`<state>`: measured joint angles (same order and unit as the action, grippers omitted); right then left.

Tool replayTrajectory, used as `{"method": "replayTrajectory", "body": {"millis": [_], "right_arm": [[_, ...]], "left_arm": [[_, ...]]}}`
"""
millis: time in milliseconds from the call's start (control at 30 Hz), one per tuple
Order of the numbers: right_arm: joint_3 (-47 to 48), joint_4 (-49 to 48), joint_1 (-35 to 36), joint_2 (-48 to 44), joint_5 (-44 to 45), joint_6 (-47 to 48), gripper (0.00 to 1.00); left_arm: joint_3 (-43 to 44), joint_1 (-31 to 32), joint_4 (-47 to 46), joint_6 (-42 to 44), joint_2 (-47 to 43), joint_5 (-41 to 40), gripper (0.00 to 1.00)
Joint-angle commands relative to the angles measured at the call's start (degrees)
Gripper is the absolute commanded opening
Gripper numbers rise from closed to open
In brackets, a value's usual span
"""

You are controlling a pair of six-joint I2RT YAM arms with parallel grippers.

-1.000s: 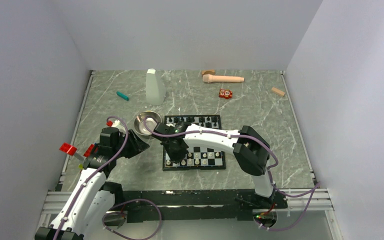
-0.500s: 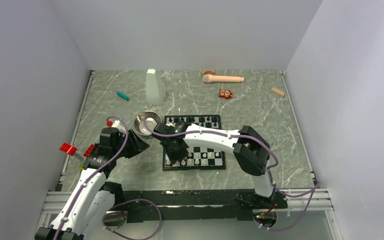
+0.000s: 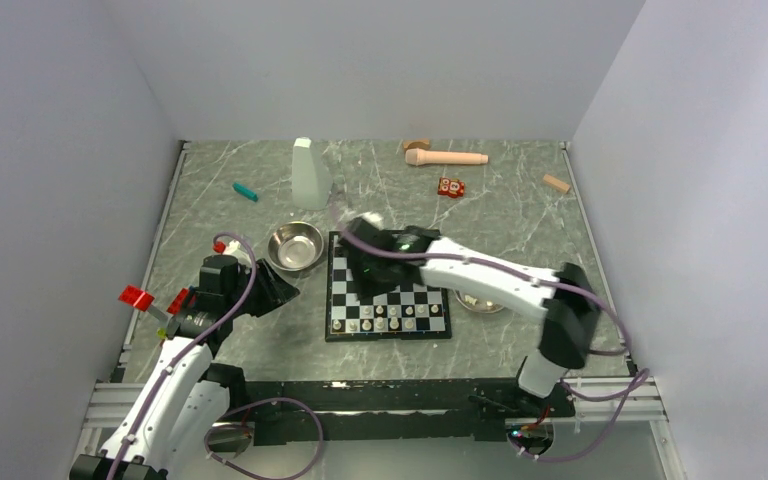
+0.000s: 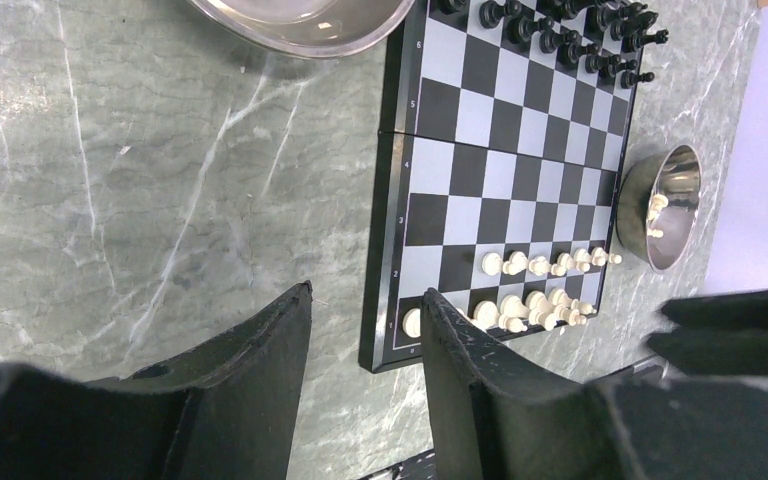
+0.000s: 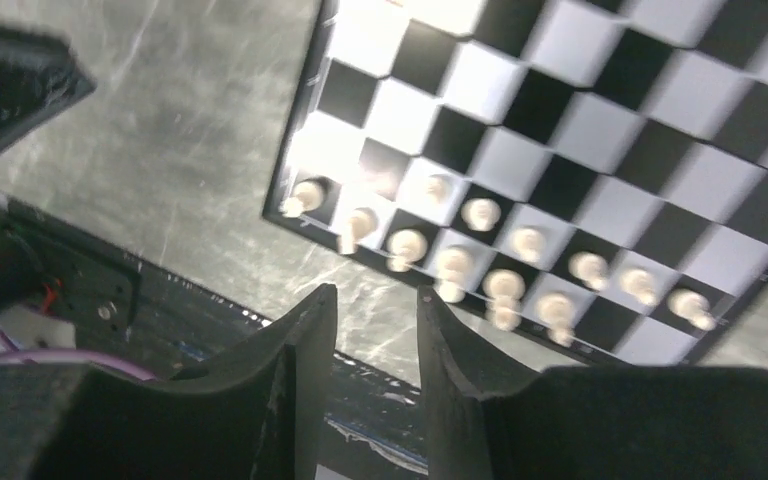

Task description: Set up the chess pieces on the board

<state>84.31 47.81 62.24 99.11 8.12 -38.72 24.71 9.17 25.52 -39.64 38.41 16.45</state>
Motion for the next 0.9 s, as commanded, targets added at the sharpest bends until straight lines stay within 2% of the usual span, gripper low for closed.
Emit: {"method": "replayTrajectory", "body": {"millis": [0,133,267,400,567,867], "right_arm": [[-10.40,-0.12,-11.46,-12.81,4.23,-6.43,0.39],[-22.91,0.24,-25.40,-22.22,3.53,-5.99,0.40],[-28.57,1.91,-33.61,-24.36,3.40,-3.08,0.46],[-34.12,-1.55,-40.12,-24.49,1.45,-1.26,0.47],[-37.20,-5.04,-44.52,-23.70,0.02,0.35,0.47],[-37.66,-9.83,-46.19,-20.32,1.05,1.80,0.45]], "left_arm": [[0.86,-0.38,-1.95,1.10,0.15,0.77,0.50],[0.77,-0.54,-2.28,1.33,0.25,1.09,0.49],[0.81,-0.64,-2.63,1.47,0.77,1.32,0.50],[1.28,-0.64,-2.65,1.48,1.32,1.80,0.49],[1.42,-0.64,-2.31,1.67,0.74,1.49,0.50],[1.41,-0.64,-2.25,1.49,0.72,1.65,0.49]]}}
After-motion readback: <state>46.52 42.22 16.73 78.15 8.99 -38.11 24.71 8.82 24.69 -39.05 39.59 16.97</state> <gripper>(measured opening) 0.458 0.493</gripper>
